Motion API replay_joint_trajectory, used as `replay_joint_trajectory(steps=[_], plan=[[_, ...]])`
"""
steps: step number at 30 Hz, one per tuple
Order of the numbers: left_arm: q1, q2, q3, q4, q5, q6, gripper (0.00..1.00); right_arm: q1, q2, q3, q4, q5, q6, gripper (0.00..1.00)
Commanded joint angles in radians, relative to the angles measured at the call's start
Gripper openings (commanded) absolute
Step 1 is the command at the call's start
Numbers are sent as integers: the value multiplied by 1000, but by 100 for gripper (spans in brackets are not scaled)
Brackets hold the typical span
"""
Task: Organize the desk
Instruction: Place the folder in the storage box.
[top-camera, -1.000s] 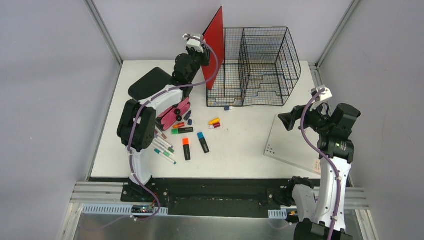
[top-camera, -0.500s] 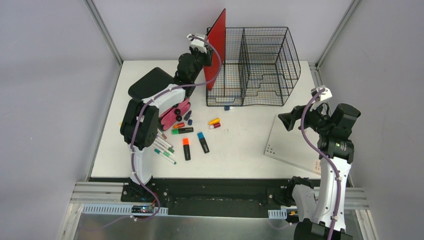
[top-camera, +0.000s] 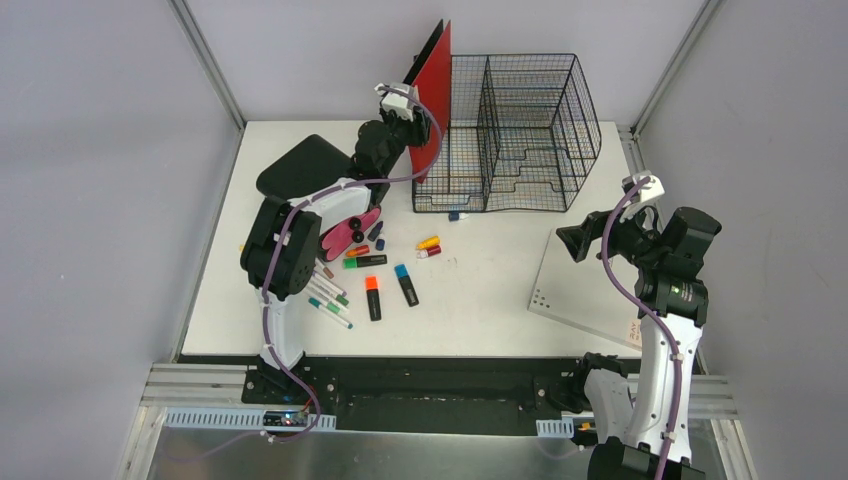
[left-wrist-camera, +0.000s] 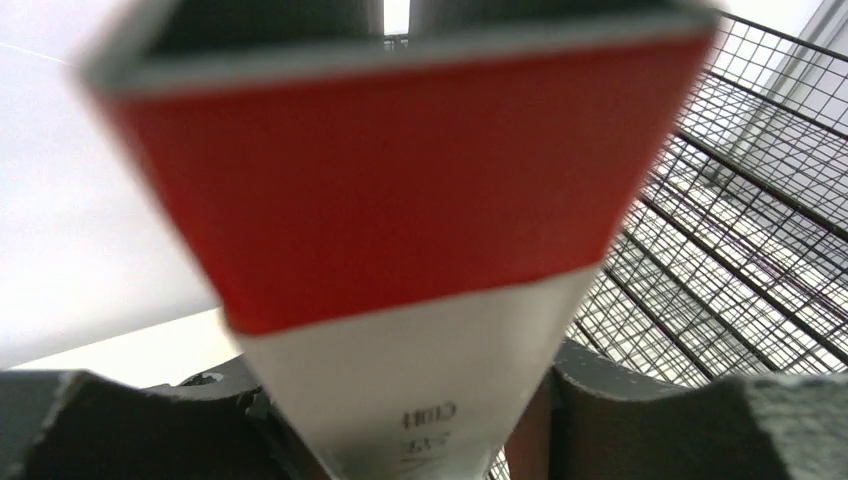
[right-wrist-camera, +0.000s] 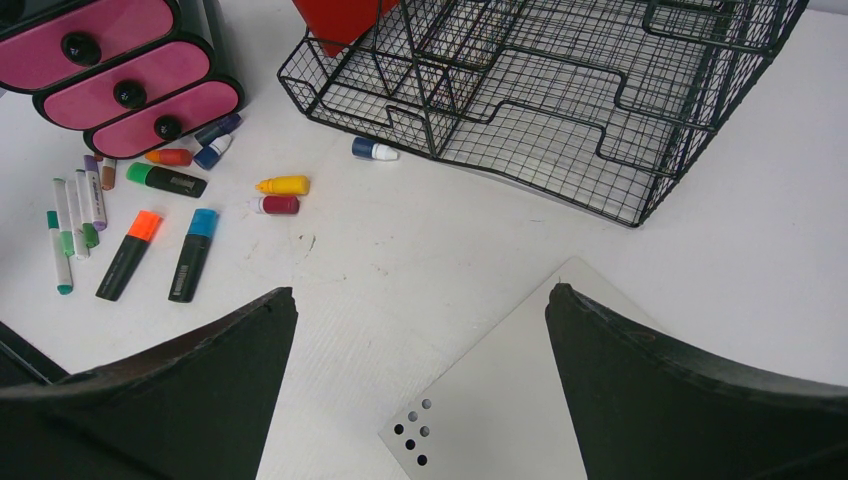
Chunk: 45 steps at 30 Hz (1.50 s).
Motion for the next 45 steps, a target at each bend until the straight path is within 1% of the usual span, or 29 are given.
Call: replay_joint_trajectory(steps=[1,3,4,5,6,7,8,11,12,15,17,19,23,24,25,28,30,34,40,42,44,45], plan=[[-12,-62,14,-8,44,-17,51,-6,-8,-9,21,-17,11,99],[-13,-71,23,-28,52,-15,54,-7,-8,-9,21,-19,11,99],[-12,-74,30,-38,55,-11,54,-7,-9,-9,20,-19,11,99],[-12,-77,37,-54,58,-10,50,-6,-10,-9,20,-19,11,99],[-12,-80,47,-71,61,-6,40,-8,-10,-9,21,-19,11,99],[-12,-85,57,-97,64,-1,27,-8,-10,-9,21,-20,11,99],[-12,-88,64,-113,67,7,20,-9,-10,-9,21,-20,11,99],[-12,-100,68,-135,79,45,2,-10,-11,-9,21,-22,13,99],[-12,-106,69,-143,81,57,0,-10,-11,-9,21,-22,13,99],[-14,-122,72,-167,76,65,0,-10,-10,-9,21,-23,13,99],[-27,-130,81,-185,64,108,0,-10,-8,-9,21,-23,13,99],[-57,-134,92,-188,51,170,0,-10,-7,-9,21,-23,13,99],[-120,-126,123,-197,6,359,0,-10,-4,-11,22,-23,13,99],[-131,-124,130,-202,-12,387,0,-10,-4,-11,22,-23,13,99],[-137,-121,138,-207,-34,400,0,-10,-4,-11,22,-23,13,99],[-138,-122,134,-201,-39,407,0,-10,-4,-11,23,-24,13,99],[-135,-119,134,-215,-29,396,0,-10,-2,-12,23,-26,13,99],[-100,-108,110,-215,33,273,0,-10,1,-14,24,-24,13,99],[-63,-83,91,-221,85,178,0,-12,3,-16,25,-23,13,99],[-43,-80,82,-217,113,115,4,-12,3,-15,25,-24,13,99],[-27,-81,71,-211,126,84,9,-13,1,-15,26,-24,13,99],[-25,-83,65,-209,126,80,15,-14,1,-16,27,-25,13,99]])
